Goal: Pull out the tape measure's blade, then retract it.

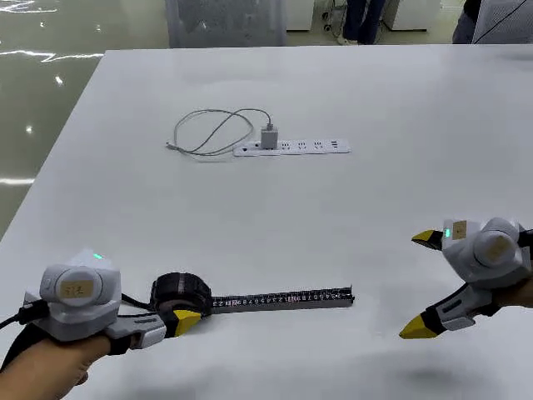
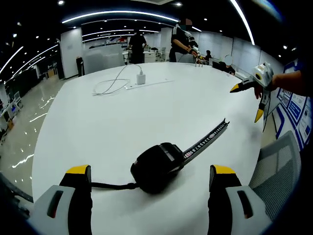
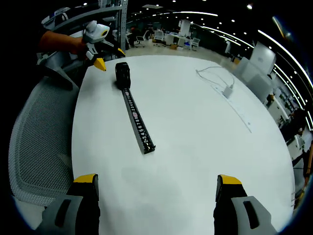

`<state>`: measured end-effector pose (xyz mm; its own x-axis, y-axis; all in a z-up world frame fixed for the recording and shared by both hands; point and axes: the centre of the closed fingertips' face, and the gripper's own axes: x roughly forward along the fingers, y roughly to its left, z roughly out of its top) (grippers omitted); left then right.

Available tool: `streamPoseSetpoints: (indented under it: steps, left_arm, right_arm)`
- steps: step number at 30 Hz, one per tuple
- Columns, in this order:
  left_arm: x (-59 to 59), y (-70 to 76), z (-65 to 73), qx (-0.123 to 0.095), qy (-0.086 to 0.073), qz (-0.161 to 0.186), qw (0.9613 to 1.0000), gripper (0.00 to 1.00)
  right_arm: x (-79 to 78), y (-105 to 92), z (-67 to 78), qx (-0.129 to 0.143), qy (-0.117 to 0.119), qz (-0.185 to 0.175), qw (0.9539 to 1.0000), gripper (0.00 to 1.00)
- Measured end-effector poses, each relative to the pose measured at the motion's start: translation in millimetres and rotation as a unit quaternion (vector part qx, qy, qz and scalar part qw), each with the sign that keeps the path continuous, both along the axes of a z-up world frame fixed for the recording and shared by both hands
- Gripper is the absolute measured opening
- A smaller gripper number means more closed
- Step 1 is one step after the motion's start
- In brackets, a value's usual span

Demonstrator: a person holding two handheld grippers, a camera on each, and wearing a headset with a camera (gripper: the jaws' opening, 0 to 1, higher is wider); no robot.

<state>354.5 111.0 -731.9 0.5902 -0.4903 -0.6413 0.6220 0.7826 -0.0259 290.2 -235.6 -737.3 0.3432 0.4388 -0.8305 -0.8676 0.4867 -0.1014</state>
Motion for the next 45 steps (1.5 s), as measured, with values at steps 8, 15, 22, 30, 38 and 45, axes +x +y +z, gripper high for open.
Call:
streamPoseSetpoints:
  steps: [8,15,22,30,38,45]
  left_arm:
    - [5.6,-8.7,-5.7,-0.022,-0.003,0.030,0.9993,0.99]
    - [12.8,-9.0,-17.2,-0.045,0.007,0.090,0.9948,0.99]
    - [16.1,-12.2,-18.1,-0.006,-0.041,0.094,0.9948,0.99]
    - [24.8,-13.6,-13.9,-0.041,-0.060,0.149,0.9862,0.99]
    - [16.6,-24.2,-26.4,-0.013,-0.063,0.123,0.9903,0.99]
    - [15.6,-27.3,-26.6,-0.017,-0.061,0.120,0.9907,0.99]
  right_arm:
    - [14.5,11.3,-7.6,-0.012,0.008,0.024,0.9996,0.99]
    - [25.0,23.9,-19.0,-0.025,0.025,0.044,0.9984,0.99]
    - [34.6,35.3,-28.0,-0.030,0.034,0.065,0.9968,0.99]
    - [43.6,42.2,-43.2,-0.039,0.050,0.081,0.9947,0.95]
    - [40.3,49.9,-53.8,-0.050,0.062,0.100,0.9918,0.85]
    - [32.6,55.0,-59.8,-0.057,0.068,0.119,0.9889,0.69]
